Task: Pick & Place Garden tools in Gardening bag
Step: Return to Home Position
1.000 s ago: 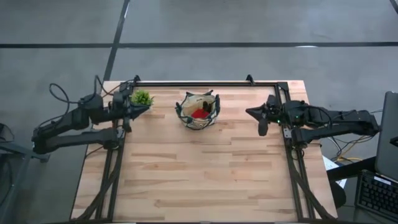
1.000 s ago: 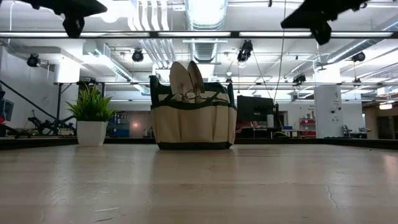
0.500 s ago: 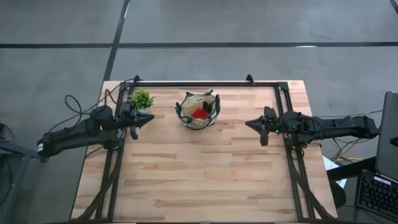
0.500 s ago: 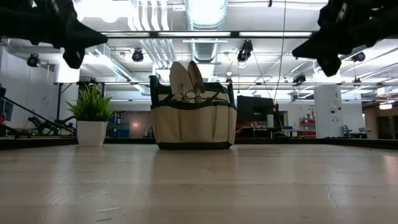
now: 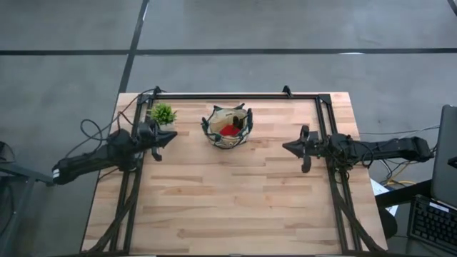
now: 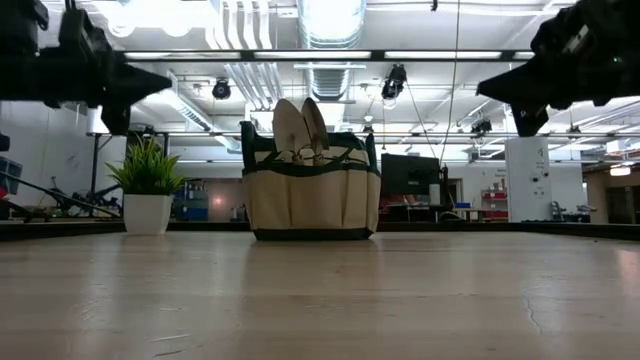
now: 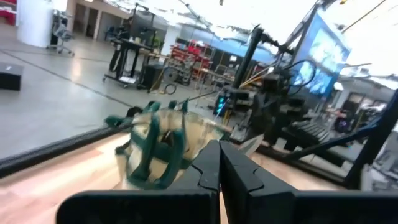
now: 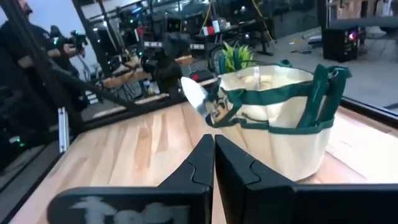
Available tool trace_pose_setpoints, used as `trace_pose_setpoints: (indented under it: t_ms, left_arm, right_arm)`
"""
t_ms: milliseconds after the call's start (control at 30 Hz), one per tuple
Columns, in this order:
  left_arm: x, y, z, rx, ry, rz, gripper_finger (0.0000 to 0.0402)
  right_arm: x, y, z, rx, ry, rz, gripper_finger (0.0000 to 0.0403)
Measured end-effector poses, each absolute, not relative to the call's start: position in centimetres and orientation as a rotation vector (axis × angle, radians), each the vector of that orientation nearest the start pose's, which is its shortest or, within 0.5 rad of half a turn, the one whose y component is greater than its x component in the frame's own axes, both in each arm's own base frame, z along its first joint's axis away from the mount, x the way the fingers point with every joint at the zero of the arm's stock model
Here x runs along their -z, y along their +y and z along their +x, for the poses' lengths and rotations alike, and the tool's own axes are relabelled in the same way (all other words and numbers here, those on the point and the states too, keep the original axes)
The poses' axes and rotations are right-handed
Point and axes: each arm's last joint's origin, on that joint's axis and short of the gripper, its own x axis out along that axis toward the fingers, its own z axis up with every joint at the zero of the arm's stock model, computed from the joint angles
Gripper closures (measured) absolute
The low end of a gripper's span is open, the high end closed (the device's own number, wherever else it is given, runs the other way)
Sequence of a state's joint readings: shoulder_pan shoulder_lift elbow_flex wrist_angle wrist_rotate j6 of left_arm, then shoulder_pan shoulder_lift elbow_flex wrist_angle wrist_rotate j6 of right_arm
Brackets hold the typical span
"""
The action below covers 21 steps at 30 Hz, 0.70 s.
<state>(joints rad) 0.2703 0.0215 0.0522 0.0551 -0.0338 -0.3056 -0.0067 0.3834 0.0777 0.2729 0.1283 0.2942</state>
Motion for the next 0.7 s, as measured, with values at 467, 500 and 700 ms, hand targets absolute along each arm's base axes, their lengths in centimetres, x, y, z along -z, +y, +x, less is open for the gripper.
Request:
trace_pose_setpoints:
  t_ms: [467, 500, 700]
  left_arm:
    - [-16.7, 2.7, 9.5, -0.302, -0.055, -0.342, 0.0396]
    - [-16.6, 2.7, 9.5, -0.303, -0.053, -0.342, 0.0396]
    - [-16.6, 2.7, 9.5, -0.303, -0.050, -0.342, 0.0396]
  right_arm:
    - [-16.5, -0.5, 12.2, 0.142, 0.012, 0.381, 0.0394]
    - [-16.5, -0.5, 12.2, 0.142, 0.013, 0.382, 0.0394]
    - [-16.5, -0.5, 12.2, 0.142, 0.013, 0.382, 0.0394]
